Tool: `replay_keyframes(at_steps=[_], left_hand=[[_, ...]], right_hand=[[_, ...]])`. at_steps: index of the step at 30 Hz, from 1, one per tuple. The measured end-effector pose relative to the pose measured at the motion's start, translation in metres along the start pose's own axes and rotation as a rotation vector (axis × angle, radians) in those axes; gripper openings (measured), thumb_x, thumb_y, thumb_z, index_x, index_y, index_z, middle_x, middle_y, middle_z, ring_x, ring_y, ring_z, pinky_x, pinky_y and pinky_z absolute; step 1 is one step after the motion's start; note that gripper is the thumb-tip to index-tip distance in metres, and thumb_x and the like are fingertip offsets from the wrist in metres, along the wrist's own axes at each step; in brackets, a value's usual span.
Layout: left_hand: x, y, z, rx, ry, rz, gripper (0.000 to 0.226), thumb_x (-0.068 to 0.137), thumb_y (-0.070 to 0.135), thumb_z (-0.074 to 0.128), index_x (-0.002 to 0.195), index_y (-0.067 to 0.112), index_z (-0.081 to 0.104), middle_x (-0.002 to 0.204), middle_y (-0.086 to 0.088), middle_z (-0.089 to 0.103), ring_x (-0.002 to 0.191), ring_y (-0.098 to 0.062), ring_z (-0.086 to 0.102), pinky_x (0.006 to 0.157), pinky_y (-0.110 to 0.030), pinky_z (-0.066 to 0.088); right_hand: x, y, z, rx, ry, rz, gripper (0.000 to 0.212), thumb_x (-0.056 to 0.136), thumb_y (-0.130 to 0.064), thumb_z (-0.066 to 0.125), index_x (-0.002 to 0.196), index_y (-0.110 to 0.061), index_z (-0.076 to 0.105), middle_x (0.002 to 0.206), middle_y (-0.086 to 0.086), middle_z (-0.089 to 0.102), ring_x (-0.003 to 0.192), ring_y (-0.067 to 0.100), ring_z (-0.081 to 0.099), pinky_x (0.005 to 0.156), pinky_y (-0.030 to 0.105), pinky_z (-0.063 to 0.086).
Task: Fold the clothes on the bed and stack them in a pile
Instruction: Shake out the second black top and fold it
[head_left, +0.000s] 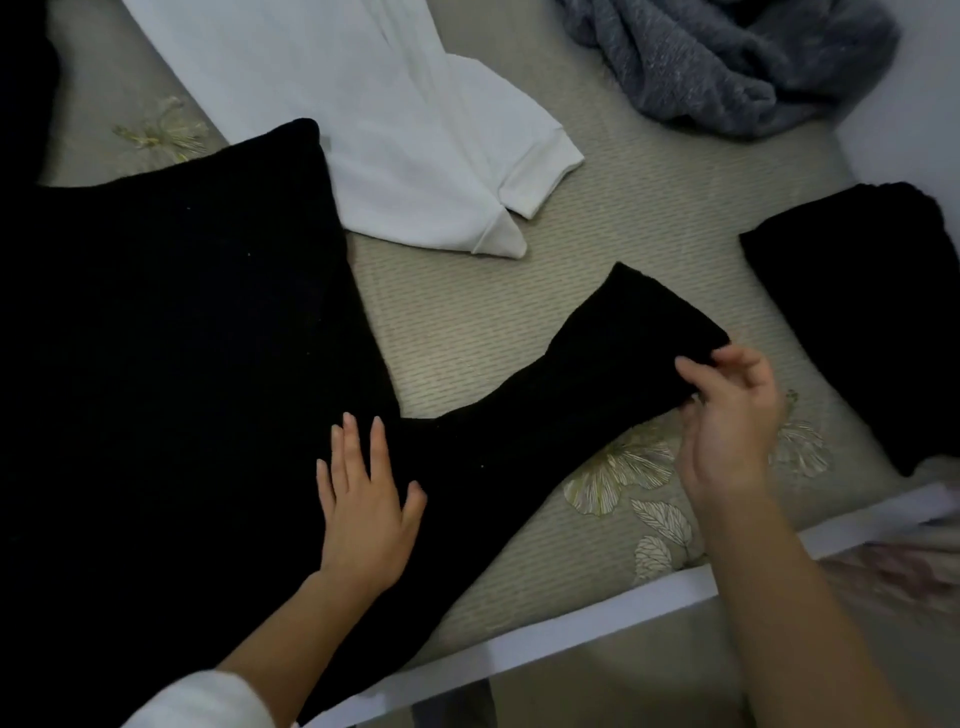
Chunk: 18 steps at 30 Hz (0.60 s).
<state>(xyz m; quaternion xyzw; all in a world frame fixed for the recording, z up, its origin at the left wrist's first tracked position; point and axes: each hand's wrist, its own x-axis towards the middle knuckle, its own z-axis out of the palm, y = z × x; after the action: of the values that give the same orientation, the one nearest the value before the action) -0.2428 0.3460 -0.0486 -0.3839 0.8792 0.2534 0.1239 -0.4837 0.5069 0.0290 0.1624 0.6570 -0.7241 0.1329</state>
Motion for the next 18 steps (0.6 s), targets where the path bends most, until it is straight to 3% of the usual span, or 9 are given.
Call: replay_keyframes(at_steps=[2,4,6,8,10,13,16,18], left_hand=[[-0.016,0.016,0.004,0.0,0.049,0.094,0.07,0.094,0.045,0.033,0.153,0.018,0.006,0.159,-0.009,-0.001,0.145,-0.018,-0.006,0.116,-0.048,0.004],[-0.033,0.03,0.01,0.026,0.029,0.244,0.068,0.088,0.048,0.039,0.148,0.019,0.026,0.148,-0.012,0.027,0.135,-0.023,0.025,0.108,-0.049,0.024],[-0.042,0.038,0.018,0.11,-0.029,0.37,0.062,0.079,0.049,0.047,0.134,0.022,0.045,0.129,-0.009,0.047,0.117,-0.023,0.047,0.093,-0.045,0.041],[-0.04,0.041,0.022,0.163,-0.085,0.37,0.055,0.069,0.042,0.059,0.121,0.023,0.056,0.114,-0.005,0.056,0.102,-0.023,0.058,0.083,-0.042,0.047],[-0.029,0.046,0.019,0.175,-0.125,0.331,0.049,0.066,0.026,0.066,0.114,0.022,0.059,0.108,-0.003,0.055,0.096,-0.023,0.057,0.079,-0.038,0.046],[-0.008,0.054,0.009,0.17,-0.156,0.349,0.034,0.081,0.017,0.051,0.114,0.026,0.056,0.111,0.004,0.049,0.102,-0.016,0.047,0.082,-0.028,0.039],[0.0,0.059,-0.005,0.052,-0.175,0.445,0.025,0.081,0.02,0.052,0.099,0.028,0.068,0.103,0.008,0.05,0.103,-0.013,0.044,0.079,-0.023,0.034],[-0.003,0.056,-0.009,-0.004,-0.162,0.546,0.019,0.076,0.021,0.056,0.087,0.029,0.071,0.109,0.009,0.049,0.115,-0.015,0.038,0.092,-0.027,0.029]], right_hand=[[0.002,0.012,-0.016,0.042,0.025,0.153,0.029,0.082,0.004,0.062,0.106,-0.012,0.057,0.106,0.003,0.067,0.099,0.017,0.066,0.08,0.029,0.053],[0.008,0.02,-0.024,0.122,0.015,0.374,0.037,0.087,-0.009,0.06,0.124,-0.009,0.057,0.118,0.007,0.065,0.107,0.02,0.064,0.082,0.03,0.054],[0.019,0.019,-0.024,0.152,0.005,0.479,0.039,0.09,-0.021,0.059,0.128,-0.012,0.057,0.119,0.005,0.064,0.106,0.018,0.062,0.076,0.027,0.054],[0.033,0.014,-0.018,0.136,-0.017,0.499,0.039,0.09,-0.028,0.06,0.125,-0.013,0.058,0.112,0.002,0.064,0.097,0.014,0.063,0.067,0.023,0.054],[0.048,0.004,-0.008,0.024,-0.063,0.511,0.034,0.089,-0.024,0.061,0.122,-0.015,0.06,0.107,0.002,0.067,0.093,0.015,0.065,0.071,0.025,0.055],[0.065,-0.009,-0.001,-0.064,-0.063,0.418,0.044,0.083,-0.005,0.057,0.128,-0.003,0.056,0.12,0.013,0.065,0.107,0.027,0.064,0.091,0.036,0.053],[0.072,-0.022,-0.01,0.128,-0.014,0.206,0.038,0.078,0.002,0.054,0.115,-0.005,0.061,0.112,0.012,0.064,0.104,0.026,0.064,0.09,0.035,0.054],[0.072,-0.021,-0.023,0.164,0.017,0.143,0.032,0.08,0.003,0.053,0.103,-0.016,0.064,0.105,0.005,0.068,0.098,0.02,0.066,0.087,0.033,0.055]])
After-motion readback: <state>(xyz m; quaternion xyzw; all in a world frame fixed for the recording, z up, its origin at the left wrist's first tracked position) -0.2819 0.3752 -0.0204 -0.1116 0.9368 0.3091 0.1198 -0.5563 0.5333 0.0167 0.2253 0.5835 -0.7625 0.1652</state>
